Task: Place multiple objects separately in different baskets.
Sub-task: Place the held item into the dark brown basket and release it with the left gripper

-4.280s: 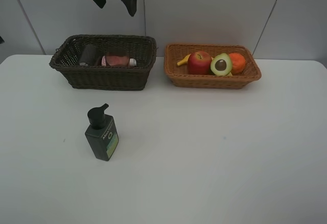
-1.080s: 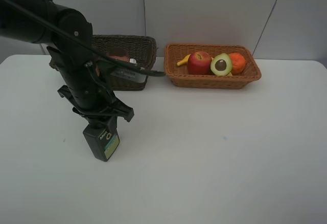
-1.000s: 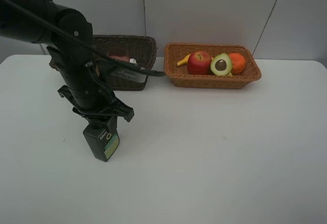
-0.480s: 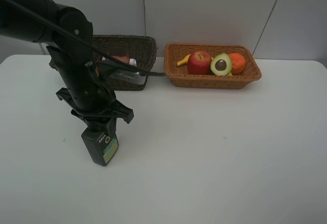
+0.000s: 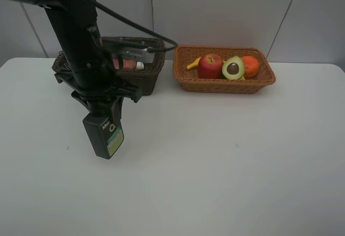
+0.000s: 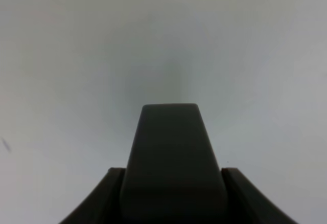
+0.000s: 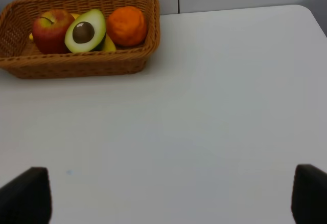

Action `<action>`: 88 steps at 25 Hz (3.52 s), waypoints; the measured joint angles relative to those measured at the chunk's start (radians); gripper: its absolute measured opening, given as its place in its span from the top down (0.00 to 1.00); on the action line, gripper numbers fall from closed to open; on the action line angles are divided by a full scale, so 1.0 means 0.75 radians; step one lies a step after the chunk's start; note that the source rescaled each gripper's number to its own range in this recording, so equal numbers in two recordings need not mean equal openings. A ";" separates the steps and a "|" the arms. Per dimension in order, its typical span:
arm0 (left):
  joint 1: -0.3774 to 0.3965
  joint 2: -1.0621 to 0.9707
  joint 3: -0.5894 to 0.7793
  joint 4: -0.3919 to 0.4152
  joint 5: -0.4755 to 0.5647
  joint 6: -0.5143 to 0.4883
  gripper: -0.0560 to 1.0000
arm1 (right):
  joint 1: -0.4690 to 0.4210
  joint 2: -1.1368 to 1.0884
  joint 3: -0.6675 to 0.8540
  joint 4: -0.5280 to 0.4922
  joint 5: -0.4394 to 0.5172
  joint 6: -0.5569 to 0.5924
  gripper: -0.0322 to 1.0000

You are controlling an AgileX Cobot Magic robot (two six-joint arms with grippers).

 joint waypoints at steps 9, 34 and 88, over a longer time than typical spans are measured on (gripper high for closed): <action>0.131 0.001 -0.251 0.004 0.148 0.032 0.47 | 0.000 0.000 0.000 0.000 0.000 0.000 0.00; 0.274 0.059 -0.606 0.283 -0.167 0.317 0.47 | 0.000 0.000 0.000 0.000 0.000 0.000 0.00; 0.274 0.399 -0.609 0.477 -0.654 0.423 0.03 | 0.000 0.000 0.000 0.000 0.000 0.000 0.00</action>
